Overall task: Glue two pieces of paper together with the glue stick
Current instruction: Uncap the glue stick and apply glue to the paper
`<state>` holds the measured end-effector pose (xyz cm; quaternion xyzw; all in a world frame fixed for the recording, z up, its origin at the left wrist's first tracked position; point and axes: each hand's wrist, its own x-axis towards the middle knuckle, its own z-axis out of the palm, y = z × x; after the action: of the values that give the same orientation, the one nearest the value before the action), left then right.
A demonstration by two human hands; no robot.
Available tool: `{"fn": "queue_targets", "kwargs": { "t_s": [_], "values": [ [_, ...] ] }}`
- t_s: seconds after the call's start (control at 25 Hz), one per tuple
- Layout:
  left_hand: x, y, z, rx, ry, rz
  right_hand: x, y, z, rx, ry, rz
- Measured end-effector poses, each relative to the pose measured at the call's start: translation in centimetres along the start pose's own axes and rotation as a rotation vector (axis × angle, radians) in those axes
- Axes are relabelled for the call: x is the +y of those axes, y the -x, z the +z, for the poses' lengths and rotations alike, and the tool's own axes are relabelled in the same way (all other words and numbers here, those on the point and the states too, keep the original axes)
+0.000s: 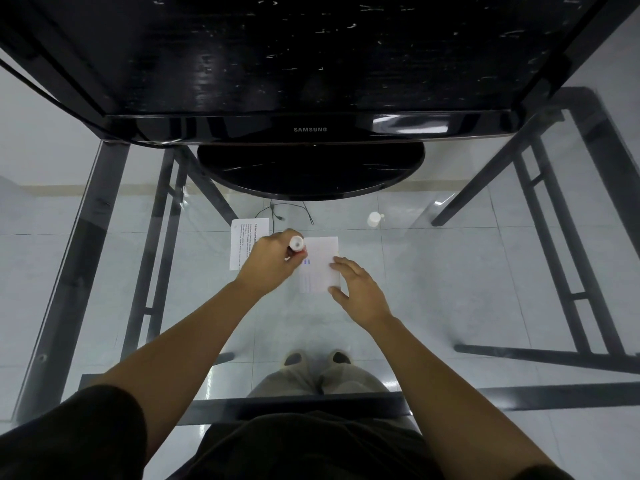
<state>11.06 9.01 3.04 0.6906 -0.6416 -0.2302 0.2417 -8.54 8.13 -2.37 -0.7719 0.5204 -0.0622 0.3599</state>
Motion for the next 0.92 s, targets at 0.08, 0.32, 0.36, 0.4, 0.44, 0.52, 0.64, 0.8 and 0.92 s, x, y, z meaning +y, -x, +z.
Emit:
{"fn": "queue_targets", "kwargs": {
  "t_s": [0.08,0.32,0.36,0.4,0.44,0.52,0.64,0.8,0.92],
  "values": [
    [0.2,0.5,0.4,-0.060,0.037,0.077,0.0,-0.1,0.0,-0.001,-0.009,0.006],
    [-0.1,-0.3,0.2,-0.187,0.027,0.106,-0.1,-0.1,0.1,-0.010,0.001,0.004],
    [-0.3,-1.0,-0.1,-0.136,0.009,0.072,0.0,0.0,0.0,-0.010,0.002,0.006],
    [-0.5,-1.5,-0.4,-0.083,-0.001,0.033,0.0,0.0,0.0,-0.010,0.001,0.010],
    [-0.5,-1.8,-0.6,-0.044,0.003,0.005,0.0,-0.1,0.0,-0.009,0.001,0.013],
    [-0.3,-1.6,-0.4,-0.073,0.022,0.033,-0.1,0.0,0.1,-0.010,-0.002,0.018],
    [0.4,-0.5,0.4,-0.258,0.035,0.104,-0.2,0.0,0.1,-0.011,-0.012,0.014],
    [0.1,-2.3,0.0,-0.166,-0.013,0.052,-0.1,0.0,0.0,-0.010,-0.005,0.007],
    [-0.3,-3.3,-0.4,-0.042,-0.031,-0.041,-0.1,0.0,0.0,-0.019,-0.005,0.023]
  ]
}}
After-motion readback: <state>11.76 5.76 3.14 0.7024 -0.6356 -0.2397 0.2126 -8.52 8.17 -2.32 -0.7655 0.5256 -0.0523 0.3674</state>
